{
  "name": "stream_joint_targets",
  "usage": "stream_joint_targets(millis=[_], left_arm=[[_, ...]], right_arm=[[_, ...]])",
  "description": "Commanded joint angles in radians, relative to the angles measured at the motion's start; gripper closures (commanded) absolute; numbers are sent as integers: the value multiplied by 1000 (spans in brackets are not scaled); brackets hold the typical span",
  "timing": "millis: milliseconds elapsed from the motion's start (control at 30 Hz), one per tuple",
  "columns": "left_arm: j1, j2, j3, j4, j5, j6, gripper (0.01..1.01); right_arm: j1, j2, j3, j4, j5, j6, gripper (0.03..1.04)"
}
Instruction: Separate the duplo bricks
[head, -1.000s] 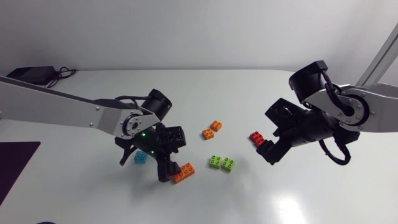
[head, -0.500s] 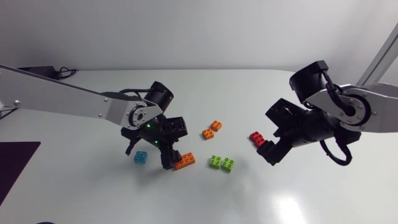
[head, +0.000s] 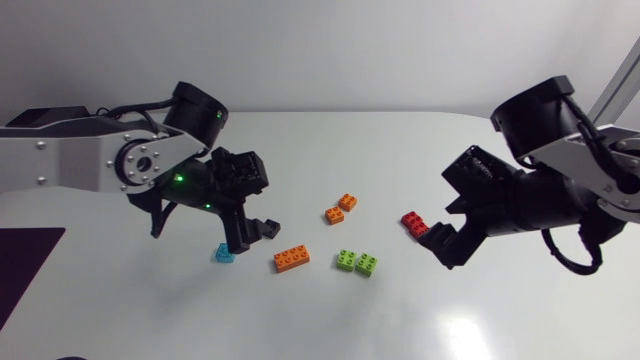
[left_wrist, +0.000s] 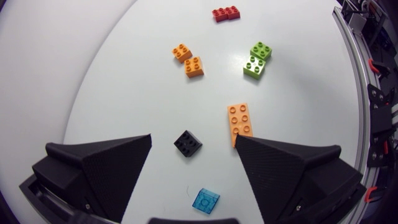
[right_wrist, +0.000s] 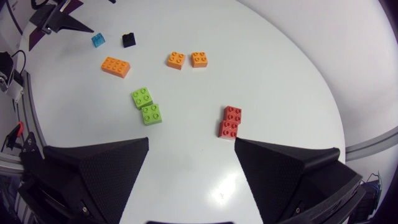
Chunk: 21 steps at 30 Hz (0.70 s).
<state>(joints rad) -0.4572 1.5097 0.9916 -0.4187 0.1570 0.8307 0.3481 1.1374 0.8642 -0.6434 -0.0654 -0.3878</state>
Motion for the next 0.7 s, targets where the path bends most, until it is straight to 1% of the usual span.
stream_joint_targets(millis=[0, 100, 300, 433, 567, 667], left_arm=[[-14, -83, -45, -15, 9, -45, 52], [-12, -158, -62, -25, 9, -71, 51], [35, -287, -80, -65, -7, -100, 51], [52, -367, -96, -83, -71, -133, 51], [55, -433, -96, -120, -174, -171, 51], [74, -496, -90, -152, -198, -203, 51]], right_arm=[[8, -39, 32, -21, 16, 40, 70], [6, -65, 52, -41, 30, 56, 70], [-4, -134, 76, -45, 104, 89, 70], [-20, -169, 73, -44, 142, 99, 70], [-29, -226, 68, -56, 184, 99, 70], [-29, -275, 65, -79, 219, 99, 70]])
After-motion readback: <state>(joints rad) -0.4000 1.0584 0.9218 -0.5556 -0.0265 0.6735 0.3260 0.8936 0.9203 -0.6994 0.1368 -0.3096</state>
